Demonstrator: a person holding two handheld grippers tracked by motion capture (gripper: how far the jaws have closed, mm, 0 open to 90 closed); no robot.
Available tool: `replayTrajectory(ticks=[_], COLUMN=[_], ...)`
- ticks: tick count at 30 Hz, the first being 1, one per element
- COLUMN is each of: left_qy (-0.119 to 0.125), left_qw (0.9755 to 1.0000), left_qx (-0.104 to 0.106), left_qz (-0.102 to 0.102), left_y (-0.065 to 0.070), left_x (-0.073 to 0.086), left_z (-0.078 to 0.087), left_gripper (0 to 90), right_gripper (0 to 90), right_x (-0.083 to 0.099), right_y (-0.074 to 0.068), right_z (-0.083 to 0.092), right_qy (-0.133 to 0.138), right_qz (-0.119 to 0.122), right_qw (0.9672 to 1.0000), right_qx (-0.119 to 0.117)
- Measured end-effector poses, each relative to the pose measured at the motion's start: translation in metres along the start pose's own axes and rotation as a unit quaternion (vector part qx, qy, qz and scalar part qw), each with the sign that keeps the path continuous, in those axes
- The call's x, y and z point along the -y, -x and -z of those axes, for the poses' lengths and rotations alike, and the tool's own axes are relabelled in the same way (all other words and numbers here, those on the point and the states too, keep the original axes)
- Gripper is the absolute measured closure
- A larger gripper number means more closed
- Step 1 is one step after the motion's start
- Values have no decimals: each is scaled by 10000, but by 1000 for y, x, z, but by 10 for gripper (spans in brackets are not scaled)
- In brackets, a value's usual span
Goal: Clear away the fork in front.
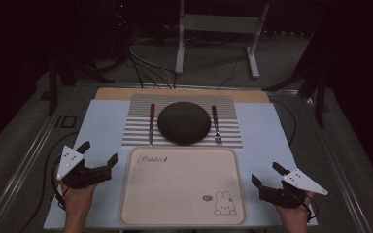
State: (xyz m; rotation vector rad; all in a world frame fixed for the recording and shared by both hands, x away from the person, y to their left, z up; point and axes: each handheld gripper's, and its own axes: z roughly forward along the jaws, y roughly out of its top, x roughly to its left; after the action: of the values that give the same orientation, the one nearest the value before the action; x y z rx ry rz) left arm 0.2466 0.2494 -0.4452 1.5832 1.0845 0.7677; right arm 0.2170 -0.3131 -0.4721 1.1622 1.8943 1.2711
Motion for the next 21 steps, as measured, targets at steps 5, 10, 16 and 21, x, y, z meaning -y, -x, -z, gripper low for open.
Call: replayTrajectory(ticks=[5, 10, 16, 21], left_qy=[-27, -46, -93, -133], left_qw=[10000, 9999, 9998, 9997], left_qx=[-43, -110, -137, -194], left_qz=[15, -52, -61, -103], left_y=[-1, 1, 2, 4], left_x=[2, 4, 6, 7], left_z=[-1, -2, -5, -9], left_gripper=[0, 1, 1, 0], right_gripper=[113, 112, 112, 111], right_x=[0, -1, -3, -13], right_y=[0, 0, -2, -4], right_z=[0, -1, -4, -3], right_qy=[15, 6, -31, -2], right_qz=[-2, -41, -36, -101], right_qw=[10000, 10000, 10000, 9998], right_qx=[31, 72, 85, 155])
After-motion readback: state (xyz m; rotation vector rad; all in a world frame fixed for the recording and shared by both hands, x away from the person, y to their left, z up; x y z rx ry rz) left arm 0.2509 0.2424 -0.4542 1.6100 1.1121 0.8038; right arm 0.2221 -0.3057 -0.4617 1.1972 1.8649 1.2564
